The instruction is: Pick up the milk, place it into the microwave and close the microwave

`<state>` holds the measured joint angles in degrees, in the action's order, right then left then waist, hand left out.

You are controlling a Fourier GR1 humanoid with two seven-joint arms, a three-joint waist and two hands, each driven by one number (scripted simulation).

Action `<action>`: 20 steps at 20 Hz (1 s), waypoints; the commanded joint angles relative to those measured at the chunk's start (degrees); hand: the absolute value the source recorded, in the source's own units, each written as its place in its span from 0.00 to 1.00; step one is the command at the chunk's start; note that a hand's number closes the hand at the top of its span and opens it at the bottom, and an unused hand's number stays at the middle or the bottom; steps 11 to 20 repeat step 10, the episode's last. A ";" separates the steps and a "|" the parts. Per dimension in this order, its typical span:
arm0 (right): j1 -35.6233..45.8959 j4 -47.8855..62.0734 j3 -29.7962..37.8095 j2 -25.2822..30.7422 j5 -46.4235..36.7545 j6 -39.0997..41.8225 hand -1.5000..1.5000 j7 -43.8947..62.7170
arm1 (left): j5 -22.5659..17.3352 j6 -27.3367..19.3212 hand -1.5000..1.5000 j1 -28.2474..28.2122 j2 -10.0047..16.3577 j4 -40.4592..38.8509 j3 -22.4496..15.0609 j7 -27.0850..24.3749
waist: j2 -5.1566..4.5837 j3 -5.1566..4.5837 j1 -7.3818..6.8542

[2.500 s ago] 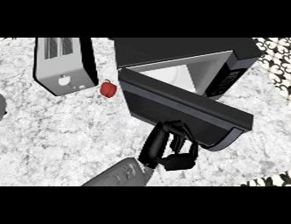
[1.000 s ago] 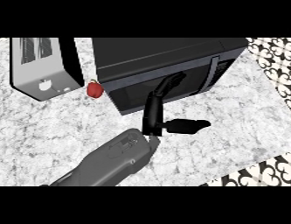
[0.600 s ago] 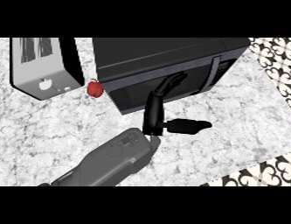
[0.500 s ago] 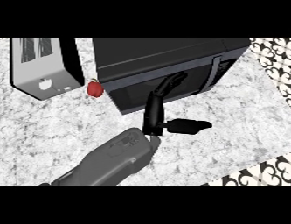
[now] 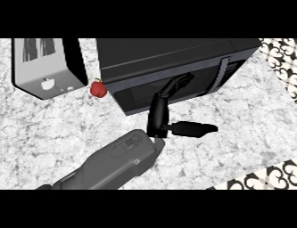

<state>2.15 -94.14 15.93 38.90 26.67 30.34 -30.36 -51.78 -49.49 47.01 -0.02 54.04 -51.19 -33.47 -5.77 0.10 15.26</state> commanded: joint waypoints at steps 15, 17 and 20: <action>3.70 6.93 0.19 2.24 7.40 4.67 0.00 3.25 | -3.79 -0.29 0.00 3.50 0.02 -5.46 3.08 -2.91 | -0.65 -0.07 0.29; 3.70 6.93 0.19 2.24 7.40 4.67 0.00 3.25 | -3.79 -0.29 0.00 3.50 0.02 -5.46 3.08 -2.91 | -0.65 -0.07 0.29; 3.70 6.93 0.19 2.24 7.40 4.67 0.00 3.25 | -3.79 -0.29 0.00 3.50 0.02 -5.46 3.08 -2.91 | -0.65 -0.07 0.29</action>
